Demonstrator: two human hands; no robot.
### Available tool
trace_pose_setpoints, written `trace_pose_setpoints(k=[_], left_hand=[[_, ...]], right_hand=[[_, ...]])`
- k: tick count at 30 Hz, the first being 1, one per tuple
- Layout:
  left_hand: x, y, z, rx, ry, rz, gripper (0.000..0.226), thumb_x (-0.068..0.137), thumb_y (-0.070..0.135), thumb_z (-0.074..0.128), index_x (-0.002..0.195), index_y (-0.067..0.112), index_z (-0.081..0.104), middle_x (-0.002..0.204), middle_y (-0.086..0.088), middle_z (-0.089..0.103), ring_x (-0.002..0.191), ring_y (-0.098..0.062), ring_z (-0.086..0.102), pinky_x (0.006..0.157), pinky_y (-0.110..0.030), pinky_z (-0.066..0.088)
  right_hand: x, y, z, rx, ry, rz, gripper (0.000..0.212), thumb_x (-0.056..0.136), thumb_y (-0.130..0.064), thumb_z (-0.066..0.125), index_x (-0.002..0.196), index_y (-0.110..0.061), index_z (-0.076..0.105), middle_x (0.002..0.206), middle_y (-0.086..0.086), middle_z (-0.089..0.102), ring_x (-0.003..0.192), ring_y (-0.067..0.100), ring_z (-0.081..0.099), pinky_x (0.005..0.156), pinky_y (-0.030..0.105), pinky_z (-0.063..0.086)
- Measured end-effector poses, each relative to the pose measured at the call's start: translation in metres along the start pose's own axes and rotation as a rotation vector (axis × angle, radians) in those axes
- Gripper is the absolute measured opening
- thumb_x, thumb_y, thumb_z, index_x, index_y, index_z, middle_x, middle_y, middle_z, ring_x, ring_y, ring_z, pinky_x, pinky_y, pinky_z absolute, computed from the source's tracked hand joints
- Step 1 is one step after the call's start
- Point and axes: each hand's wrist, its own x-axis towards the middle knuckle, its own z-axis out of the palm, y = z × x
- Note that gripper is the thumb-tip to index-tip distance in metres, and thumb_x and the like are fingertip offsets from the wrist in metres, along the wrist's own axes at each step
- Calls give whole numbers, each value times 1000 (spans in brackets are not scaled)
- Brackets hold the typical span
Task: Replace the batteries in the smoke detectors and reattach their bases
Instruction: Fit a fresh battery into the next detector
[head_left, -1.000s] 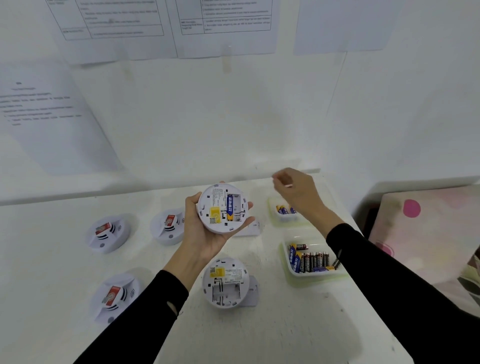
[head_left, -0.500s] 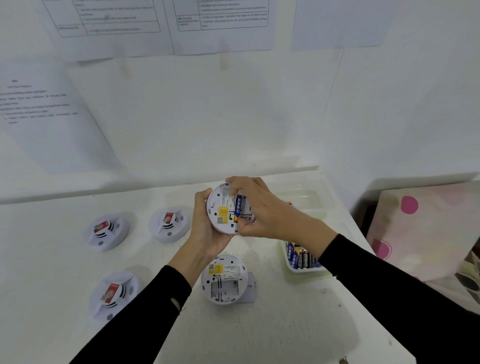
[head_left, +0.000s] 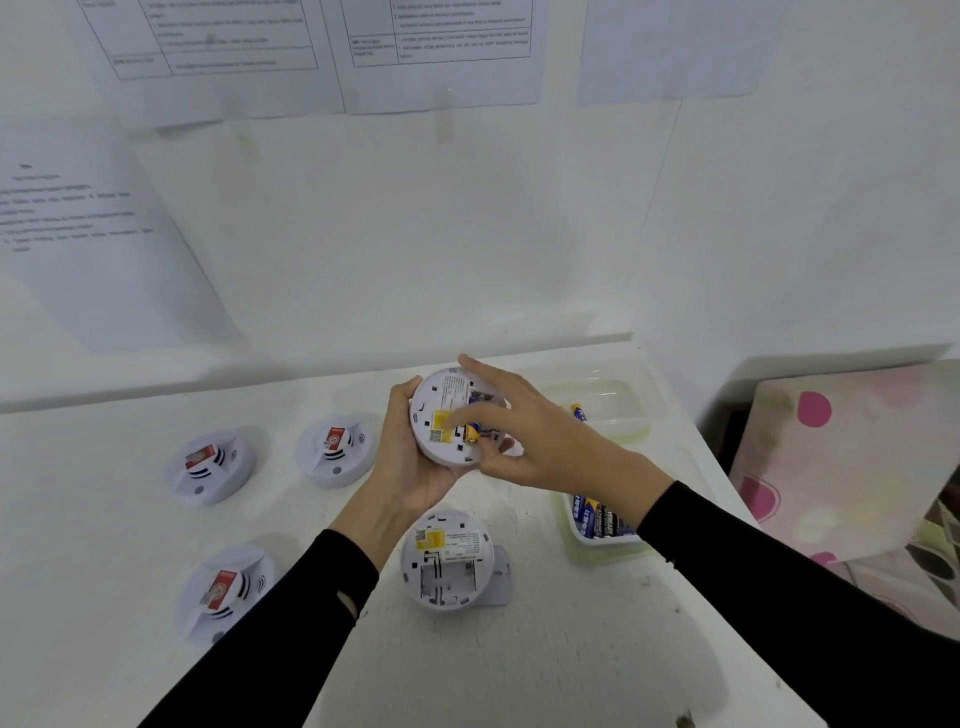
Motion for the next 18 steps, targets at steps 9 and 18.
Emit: trace_pose_setpoints(k=[9,18], left_hand=[[4,9,-18,-113,-30,-79,52,90,41,58,127,5,59,136,-27,57,129,-47,50,97,-67,44],[25,17,-43,397,217,8,23,98,21,59,117,9,59,109,-12,73,100,-27,70,90,-50,56]], right_hand=[[2,13,-16,681,545,343,16,96,-9,55,112,-9,60,106,4,67,99,13,66,90,27,52],[-15,126,-26,-32,164,934,23,93,-18,56,99,0,70,109,11,69,97,26,63,86,32,46]])
